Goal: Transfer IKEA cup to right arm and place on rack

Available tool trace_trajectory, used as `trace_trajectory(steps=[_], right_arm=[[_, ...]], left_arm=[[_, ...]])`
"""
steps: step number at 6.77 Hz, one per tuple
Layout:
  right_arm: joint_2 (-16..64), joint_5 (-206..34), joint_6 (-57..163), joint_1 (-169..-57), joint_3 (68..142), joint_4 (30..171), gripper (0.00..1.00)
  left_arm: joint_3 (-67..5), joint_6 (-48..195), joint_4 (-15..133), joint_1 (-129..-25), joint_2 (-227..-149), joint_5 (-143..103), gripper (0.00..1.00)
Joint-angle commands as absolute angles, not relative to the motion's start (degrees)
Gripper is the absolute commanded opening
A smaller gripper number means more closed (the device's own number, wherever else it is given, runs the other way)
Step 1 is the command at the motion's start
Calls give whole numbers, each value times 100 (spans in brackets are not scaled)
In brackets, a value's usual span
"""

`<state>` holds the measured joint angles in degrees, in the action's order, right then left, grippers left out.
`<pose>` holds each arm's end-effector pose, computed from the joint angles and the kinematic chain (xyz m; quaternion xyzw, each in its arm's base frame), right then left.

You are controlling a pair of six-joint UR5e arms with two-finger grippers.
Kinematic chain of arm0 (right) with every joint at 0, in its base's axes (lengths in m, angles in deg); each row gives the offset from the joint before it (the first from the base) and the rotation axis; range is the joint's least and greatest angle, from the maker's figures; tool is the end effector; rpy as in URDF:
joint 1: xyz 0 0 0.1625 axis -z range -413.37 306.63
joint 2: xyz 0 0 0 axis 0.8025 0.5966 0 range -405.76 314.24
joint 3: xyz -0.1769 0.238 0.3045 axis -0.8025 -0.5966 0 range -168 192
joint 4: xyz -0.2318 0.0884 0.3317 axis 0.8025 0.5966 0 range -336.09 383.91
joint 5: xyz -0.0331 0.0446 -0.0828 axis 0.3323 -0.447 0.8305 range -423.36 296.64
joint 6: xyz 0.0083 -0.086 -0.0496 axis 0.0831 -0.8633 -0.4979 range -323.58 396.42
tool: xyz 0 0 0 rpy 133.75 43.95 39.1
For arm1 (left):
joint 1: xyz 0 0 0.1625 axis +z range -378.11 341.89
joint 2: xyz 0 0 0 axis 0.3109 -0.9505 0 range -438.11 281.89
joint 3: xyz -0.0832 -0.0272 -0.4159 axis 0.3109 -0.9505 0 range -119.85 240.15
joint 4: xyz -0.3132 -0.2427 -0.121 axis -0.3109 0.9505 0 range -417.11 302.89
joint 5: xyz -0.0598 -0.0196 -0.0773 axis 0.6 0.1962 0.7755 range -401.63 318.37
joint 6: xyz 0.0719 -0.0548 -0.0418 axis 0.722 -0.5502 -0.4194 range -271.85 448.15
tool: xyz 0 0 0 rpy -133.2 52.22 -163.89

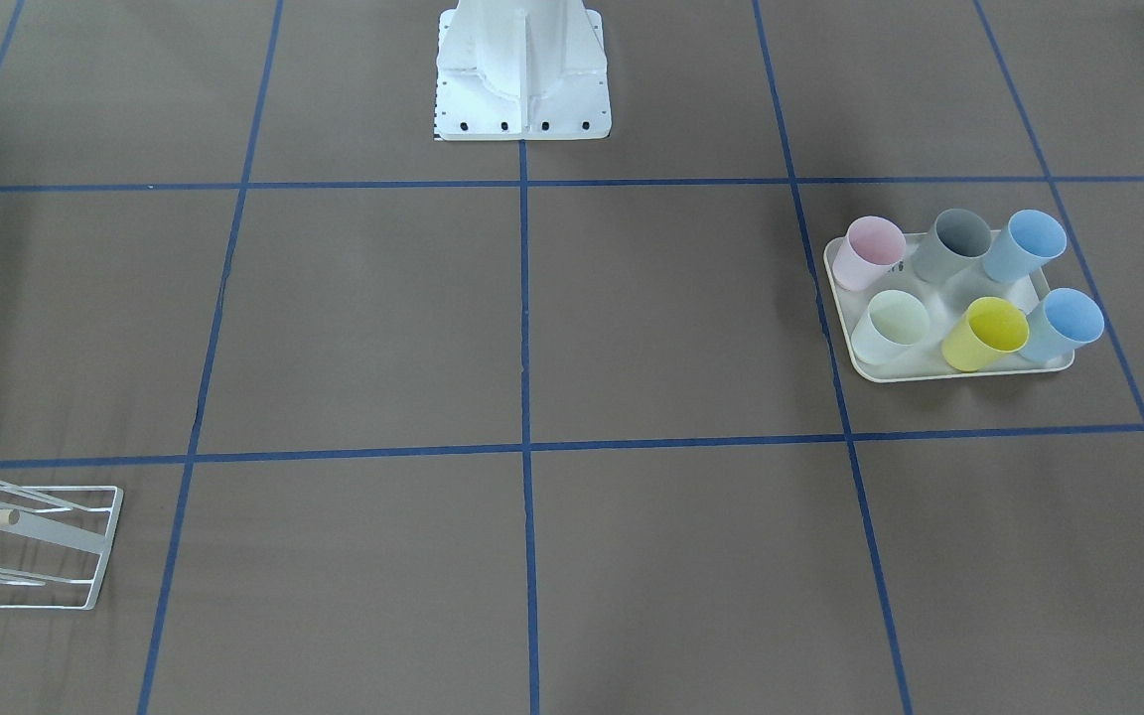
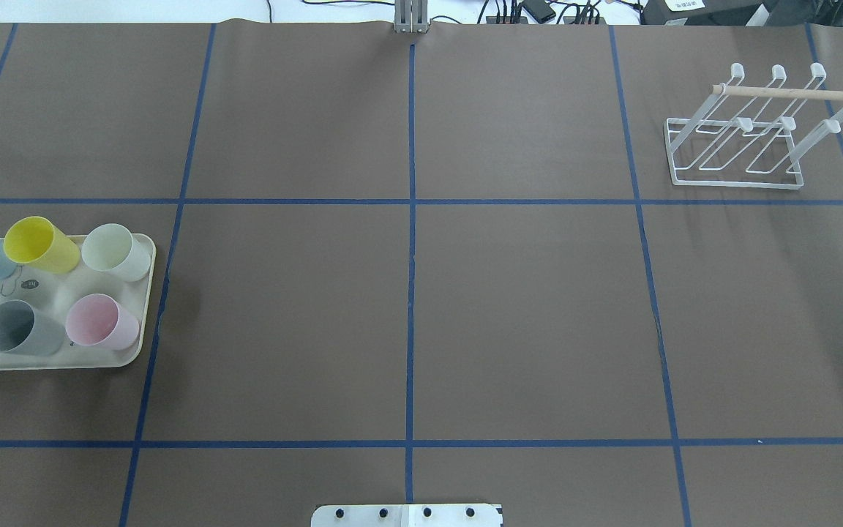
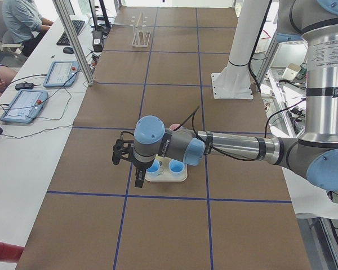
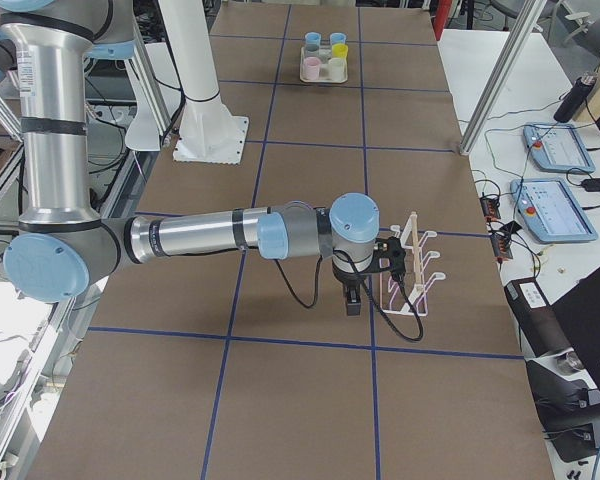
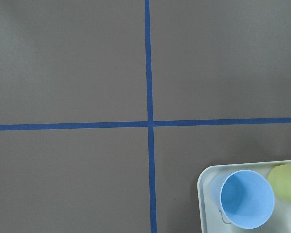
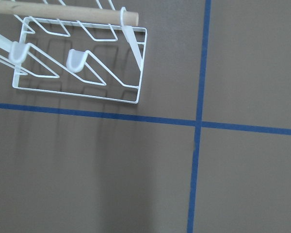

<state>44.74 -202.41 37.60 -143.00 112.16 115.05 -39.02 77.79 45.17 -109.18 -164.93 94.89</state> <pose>0.0548 -0.4916 0.5715 0.0620 -0.4148 -0.0245 0.9075 -0.0700 -0.4814 0.5798 0.1137 0.4004 -0.0279 0.9088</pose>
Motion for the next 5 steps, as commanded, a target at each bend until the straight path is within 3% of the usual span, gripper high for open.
trace_trajectory(steps=[1,5], right_arm=[[4398,-20660,3774,-14162,11263,11497,100],[4310,-20715,4449,-14030,11570,11505,100]], left_arm=[[-3662,7735,4537,-10376,-16635,9556,100],[-2889,6365,6285,-9662,-16548,9557,100]])
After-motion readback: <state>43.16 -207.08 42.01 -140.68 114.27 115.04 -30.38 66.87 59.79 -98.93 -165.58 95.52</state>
